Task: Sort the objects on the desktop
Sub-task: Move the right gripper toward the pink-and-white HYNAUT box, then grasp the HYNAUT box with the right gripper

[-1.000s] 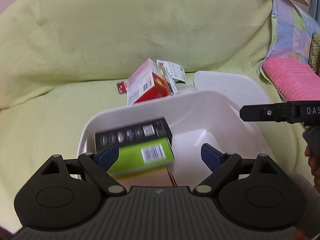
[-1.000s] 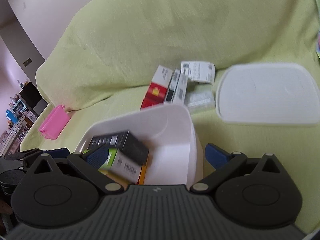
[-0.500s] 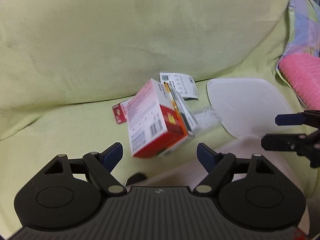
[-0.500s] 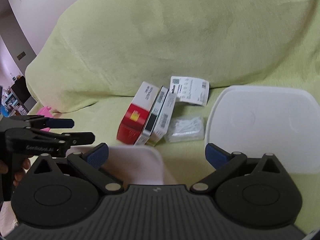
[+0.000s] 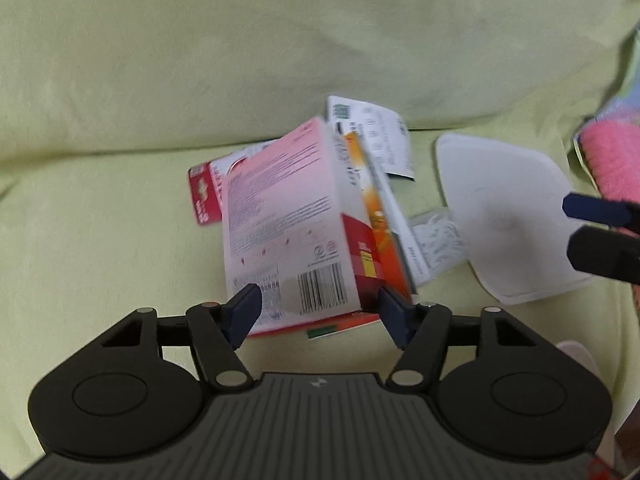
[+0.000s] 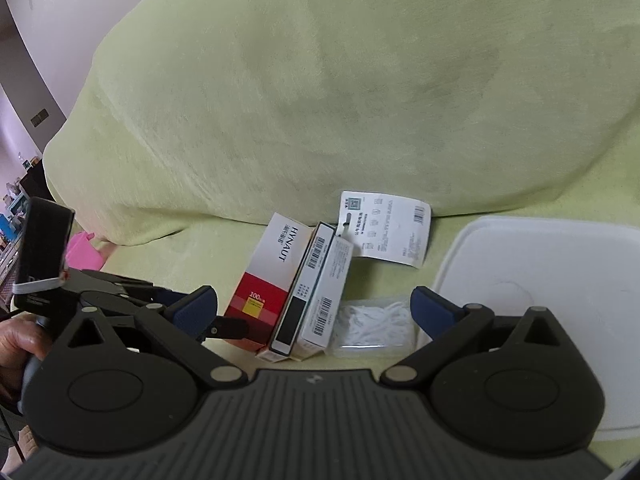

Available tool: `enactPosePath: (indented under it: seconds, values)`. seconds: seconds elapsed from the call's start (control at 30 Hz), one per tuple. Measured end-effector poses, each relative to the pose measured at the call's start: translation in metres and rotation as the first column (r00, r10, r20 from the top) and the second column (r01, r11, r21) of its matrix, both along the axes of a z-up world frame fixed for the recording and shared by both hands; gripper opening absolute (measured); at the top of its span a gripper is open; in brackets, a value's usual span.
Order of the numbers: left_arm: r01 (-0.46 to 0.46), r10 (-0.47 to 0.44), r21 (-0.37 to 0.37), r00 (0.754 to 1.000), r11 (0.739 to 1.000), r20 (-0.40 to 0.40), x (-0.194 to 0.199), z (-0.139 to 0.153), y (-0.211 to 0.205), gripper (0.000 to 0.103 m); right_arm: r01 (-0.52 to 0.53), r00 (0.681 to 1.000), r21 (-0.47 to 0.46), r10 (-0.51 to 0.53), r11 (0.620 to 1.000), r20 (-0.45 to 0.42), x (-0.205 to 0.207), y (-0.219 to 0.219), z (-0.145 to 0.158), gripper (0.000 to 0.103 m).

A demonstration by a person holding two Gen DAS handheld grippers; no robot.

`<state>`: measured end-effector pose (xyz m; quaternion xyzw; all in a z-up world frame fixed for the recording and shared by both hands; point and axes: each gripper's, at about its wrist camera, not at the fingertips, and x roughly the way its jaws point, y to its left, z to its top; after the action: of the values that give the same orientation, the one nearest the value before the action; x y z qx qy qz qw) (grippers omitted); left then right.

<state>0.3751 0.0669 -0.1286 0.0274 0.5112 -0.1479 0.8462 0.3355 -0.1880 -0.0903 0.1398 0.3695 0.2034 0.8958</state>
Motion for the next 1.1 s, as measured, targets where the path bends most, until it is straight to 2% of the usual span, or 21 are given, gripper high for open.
enactPosePath:
  seconds: [0.07,0.3,0.4,0.47,0.63,0.83,0.9,0.97,1.07,1.1]
  values:
    - [-0.03,0.03,-0.007,1.0,1.0,-0.007,0.001,-0.004,0.011,0.055,-0.011,1.0,0.025,0.012,1.0,-0.024,0.007,0.008,-0.001,0.102]
    - [-0.106,0.106,-0.009,0.994,0.994,-0.002,0.001,-0.01,0.05,0.053,-0.045,0.993,0.113,0.057,0.993,-0.103,0.032,0.036,-0.005,0.102]
    - [-0.068,0.068,-0.018,0.998,0.998,-0.019,0.001,-0.011,0.057,0.053,-0.057,0.987,0.151,0.078,0.987,-0.137,0.042,0.048,-0.007,0.102]
    - [-0.04,0.04,-0.012,0.999,0.999,-0.003,-0.003,-0.009,0.059,0.054,-0.02,0.977,0.188,0.059,0.982,-0.205,0.052,0.057,-0.017,0.102]
    - [-0.01,0.01,0.017,0.999,1.0,0.032,-0.006,-0.005,0.072,0.054,0.081,0.928,0.266,0.025,0.96,-0.372,0.077,0.08,-0.041,0.102]
    - [0.009,-0.011,0.042,0.999,0.999,0.044,-0.004,-0.009,0.089,0.053,0.215,0.829,0.331,0.007,0.919,-0.559,0.107,0.107,-0.071,0.102]
    - [0.009,-0.011,0.042,0.999,0.999,0.043,-0.003,-0.011,0.092,0.053,0.256,0.808,0.292,-0.038,0.922,-0.588,0.107,0.114,-0.086,0.102]
    - [0.011,-0.013,0.042,0.999,0.999,0.046,-0.002,-0.011,0.097,0.053,0.265,0.801,0.265,-0.059,0.927,-0.595,0.113,0.122,-0.088,0.102]
    - [0.02,-0.024,0.07,0.998,0.997,0.061,0.003,-0.014,0.101,0.053,0.3,0.769,0.235,-0.088,0.925,-0.633,0.119,0.132,-0.095,0.102]
    - [0.026,-0.031,0.082,0.997,0.996,0.068,0.004,-0.015,0.103,0.053,0.3,0.772,0.231,-0.093,0.926,-0.629,0.12,0.135,-0.095,0.102]
